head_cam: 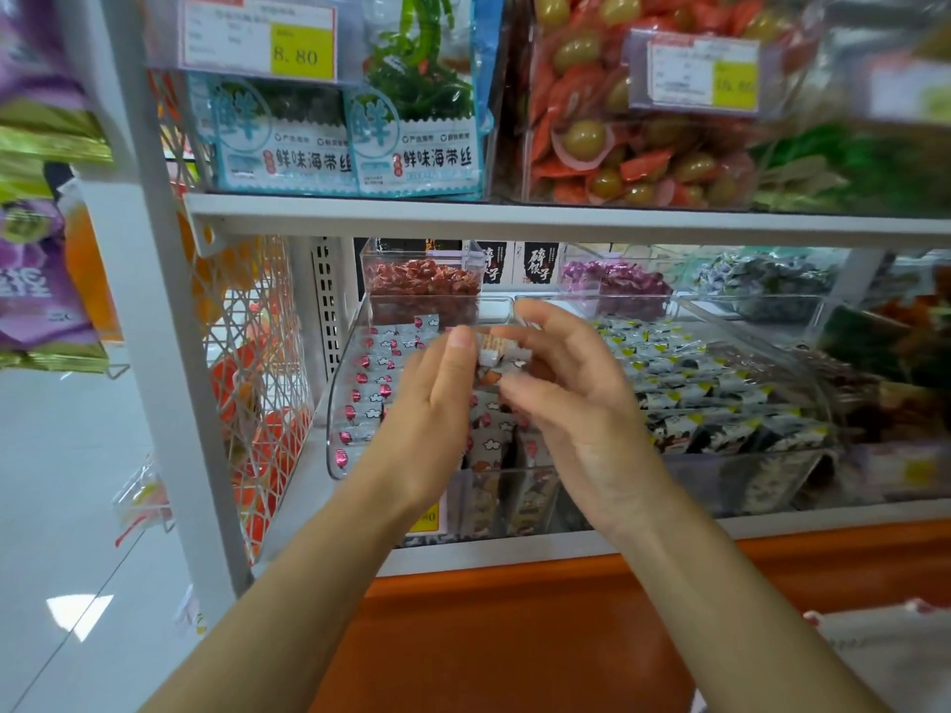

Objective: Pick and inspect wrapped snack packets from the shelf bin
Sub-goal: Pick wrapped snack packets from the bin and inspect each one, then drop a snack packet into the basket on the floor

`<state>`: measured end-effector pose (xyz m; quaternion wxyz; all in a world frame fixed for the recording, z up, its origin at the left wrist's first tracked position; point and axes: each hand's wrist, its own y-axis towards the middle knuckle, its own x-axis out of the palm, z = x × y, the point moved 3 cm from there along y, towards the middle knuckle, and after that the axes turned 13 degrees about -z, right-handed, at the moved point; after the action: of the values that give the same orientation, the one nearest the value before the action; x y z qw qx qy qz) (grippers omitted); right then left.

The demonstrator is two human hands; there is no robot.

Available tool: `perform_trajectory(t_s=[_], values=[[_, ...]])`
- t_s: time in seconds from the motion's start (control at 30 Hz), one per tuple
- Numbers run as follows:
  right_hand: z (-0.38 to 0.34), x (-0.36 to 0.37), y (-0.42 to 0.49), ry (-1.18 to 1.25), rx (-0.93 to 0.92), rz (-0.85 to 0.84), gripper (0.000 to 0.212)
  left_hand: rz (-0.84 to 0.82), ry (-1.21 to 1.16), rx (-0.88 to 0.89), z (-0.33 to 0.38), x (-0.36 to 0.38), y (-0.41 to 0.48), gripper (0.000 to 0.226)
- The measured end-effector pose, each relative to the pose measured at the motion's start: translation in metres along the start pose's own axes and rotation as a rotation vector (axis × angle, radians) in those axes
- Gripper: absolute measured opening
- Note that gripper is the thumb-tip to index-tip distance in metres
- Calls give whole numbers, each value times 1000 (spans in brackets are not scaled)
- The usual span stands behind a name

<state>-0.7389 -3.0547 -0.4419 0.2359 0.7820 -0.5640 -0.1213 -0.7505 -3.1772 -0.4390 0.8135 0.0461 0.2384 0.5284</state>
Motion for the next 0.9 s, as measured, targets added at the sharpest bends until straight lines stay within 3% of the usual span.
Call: perform_trajectory(t_s=[0.13,0.23,0.3,0.43,0.63,0.8,0.9], values=[[-28,-10,-20,-505,-48,122,33,-110,-72,50,17,25,-1,60],[-49,-40,-49,-538,-27,281,33,-188,-50,55,34,60,-1,73],[-60,-73,-80,-565,33,431,37,-216,43,64,40,89,-2,69],[-52,-139,-162,-659,218,630,6,-286,235,11,34,155,-6,50],[47,-213,-289,-535,706,868,15,-526,444,-63,13,232,-8,41],[137,-238,-371,-347,1132,1041,34,-545,506,-67,-4,250,3,39],[169,-243,-403,-246,1211,1096,28,-525,496,-82,-13,258,9,35]])
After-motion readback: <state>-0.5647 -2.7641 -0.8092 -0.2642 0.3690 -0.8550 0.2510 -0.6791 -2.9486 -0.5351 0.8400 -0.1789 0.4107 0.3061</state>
